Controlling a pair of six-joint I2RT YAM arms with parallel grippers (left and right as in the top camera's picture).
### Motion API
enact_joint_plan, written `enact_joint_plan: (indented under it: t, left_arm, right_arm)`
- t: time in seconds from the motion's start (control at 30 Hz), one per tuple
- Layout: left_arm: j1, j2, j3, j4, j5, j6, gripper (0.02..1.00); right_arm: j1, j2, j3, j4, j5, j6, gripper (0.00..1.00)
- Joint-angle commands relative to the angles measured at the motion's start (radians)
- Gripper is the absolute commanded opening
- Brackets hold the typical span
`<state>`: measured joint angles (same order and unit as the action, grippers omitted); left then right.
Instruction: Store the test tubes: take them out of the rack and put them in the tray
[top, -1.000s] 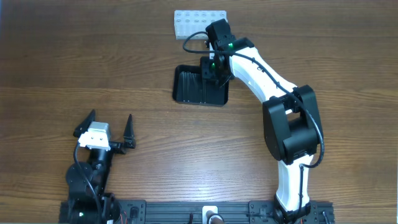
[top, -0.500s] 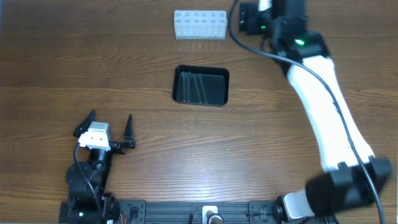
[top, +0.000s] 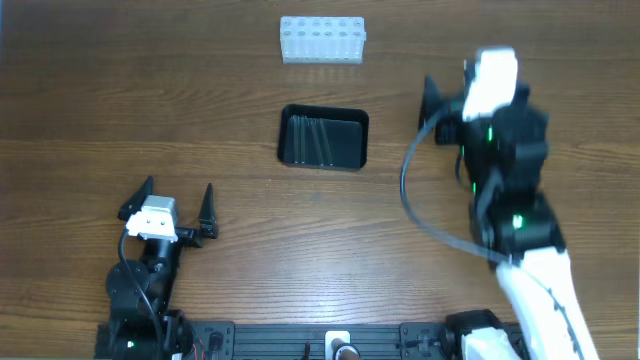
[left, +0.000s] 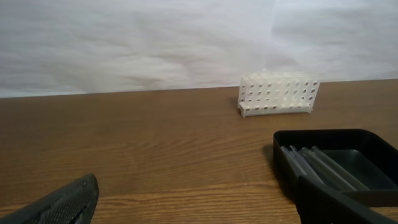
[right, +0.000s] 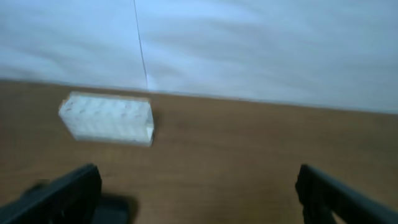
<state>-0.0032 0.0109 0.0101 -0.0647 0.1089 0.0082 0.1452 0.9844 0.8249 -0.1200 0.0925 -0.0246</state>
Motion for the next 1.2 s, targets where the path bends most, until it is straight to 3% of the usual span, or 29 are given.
enact_joint_plan:
  t: [0.03,0.53,0.8,1.2]
  left_arm:
    - [0.005,-0.007,-0.004,-0.003,0.013,0.01,1.0]
    - [0.005,-0.007,-0.004,-0.003,0.013,0.01,1.0]
    - [0.005,-0.007,-0.004,-0.003,0.013,0.01,1.0]
    - [0.005,-0.007,-0.004,-0.003,0.013,0.011,0.998]
  right_arm:
    - [-0.005,-0.195,-0.225,0.051,0.023,0.012,0.993]
    - [-0.022,-0.785,-0.684,0.067,0.041,0.024,0.991]
    - [-0.027,-0.887,-0.82,0.256,0.071,0.016,0.993]
    - [-0.029,-0.983,-0.82,0.1,0.097,-0.034,0.991]
